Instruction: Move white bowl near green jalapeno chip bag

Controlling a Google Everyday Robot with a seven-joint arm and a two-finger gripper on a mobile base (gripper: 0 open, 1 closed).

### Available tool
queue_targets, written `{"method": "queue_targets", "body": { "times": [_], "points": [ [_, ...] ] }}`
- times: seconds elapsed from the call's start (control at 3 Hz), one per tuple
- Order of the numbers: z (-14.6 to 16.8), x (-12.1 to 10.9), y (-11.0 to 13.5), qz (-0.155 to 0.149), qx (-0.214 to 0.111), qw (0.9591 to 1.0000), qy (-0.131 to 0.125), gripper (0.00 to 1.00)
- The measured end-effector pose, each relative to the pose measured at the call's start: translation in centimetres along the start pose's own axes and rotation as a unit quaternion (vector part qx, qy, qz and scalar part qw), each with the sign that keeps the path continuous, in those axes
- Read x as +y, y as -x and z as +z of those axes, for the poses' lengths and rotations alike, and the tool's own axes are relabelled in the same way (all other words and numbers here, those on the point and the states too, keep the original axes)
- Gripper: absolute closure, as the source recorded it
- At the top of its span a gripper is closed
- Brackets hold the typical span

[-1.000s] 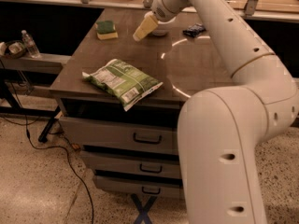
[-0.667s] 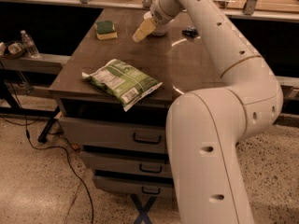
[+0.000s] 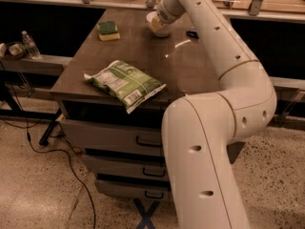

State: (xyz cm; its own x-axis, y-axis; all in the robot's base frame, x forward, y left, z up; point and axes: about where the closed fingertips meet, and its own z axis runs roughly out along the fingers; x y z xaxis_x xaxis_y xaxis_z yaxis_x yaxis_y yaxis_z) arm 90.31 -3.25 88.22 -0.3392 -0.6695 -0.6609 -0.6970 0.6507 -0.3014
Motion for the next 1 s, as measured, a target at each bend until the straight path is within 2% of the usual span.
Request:
{"method": "queue_targets", "body": {
  "times": [0.33,0.67,1.0],
  "points": [
    [-1.1,-0.1,1.7,-0.057,-0.014,0.9982,-0.009,0.85],
    [-3.9,1.4,5.6,-0.16,-0.032,0.9864,-0.021,1.0],
    [-12.3,5.6,9.3,-0.275,-0.08,0.9581,-0.014,1.0]
  ]
}}
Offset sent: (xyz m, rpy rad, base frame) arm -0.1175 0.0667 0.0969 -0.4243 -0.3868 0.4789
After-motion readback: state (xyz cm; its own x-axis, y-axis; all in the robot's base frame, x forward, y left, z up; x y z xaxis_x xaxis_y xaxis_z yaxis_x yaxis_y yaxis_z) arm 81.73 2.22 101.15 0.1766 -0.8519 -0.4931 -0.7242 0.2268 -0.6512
